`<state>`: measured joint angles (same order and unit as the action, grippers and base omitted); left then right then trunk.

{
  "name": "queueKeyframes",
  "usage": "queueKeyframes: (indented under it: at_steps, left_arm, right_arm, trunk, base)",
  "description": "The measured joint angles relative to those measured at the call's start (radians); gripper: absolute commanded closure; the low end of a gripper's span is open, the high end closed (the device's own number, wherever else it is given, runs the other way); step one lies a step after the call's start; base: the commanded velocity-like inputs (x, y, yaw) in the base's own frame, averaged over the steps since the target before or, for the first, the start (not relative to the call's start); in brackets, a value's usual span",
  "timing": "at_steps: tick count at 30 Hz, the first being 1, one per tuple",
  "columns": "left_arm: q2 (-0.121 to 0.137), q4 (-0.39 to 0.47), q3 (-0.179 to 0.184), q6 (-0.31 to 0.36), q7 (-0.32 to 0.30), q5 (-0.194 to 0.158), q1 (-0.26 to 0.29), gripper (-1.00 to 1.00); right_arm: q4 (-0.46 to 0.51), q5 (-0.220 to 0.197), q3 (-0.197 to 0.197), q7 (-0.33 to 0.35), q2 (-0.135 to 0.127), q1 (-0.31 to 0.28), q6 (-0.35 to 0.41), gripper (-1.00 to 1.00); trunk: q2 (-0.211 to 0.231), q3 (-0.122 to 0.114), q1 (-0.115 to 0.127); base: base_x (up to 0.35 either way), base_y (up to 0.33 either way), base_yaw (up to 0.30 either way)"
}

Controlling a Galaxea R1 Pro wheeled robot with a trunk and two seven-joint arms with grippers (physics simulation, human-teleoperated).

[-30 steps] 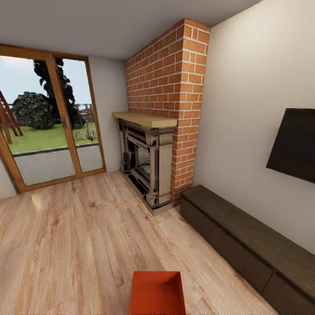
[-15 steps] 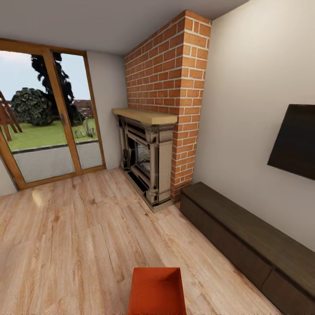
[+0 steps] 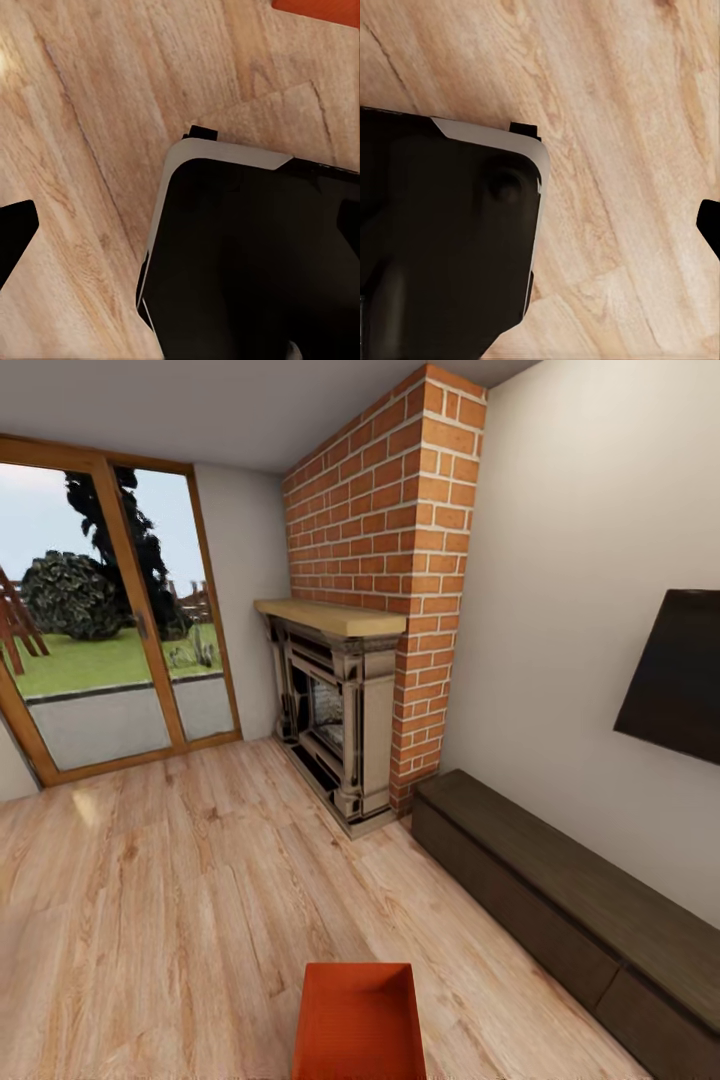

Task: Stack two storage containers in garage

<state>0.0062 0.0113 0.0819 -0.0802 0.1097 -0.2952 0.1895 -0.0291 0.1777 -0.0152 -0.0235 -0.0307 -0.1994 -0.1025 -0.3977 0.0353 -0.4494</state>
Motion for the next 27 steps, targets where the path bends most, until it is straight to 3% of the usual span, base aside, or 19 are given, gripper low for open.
queueKeyframes:
  at_steps: [27]
  left_arm:
    - [0.0, 0.0, 0.001, 0.0, 0.0, 0.0, 0.001, -1.0]
  right_arm:
    - [0.0, 0.001, 0.001, 0.011, 0.0, 0.0, -0.004, -1.0]
  trunk:
    - [0.0, 0.043, 0.0]
  base:
    - [0.0, 0.0, 0.0]
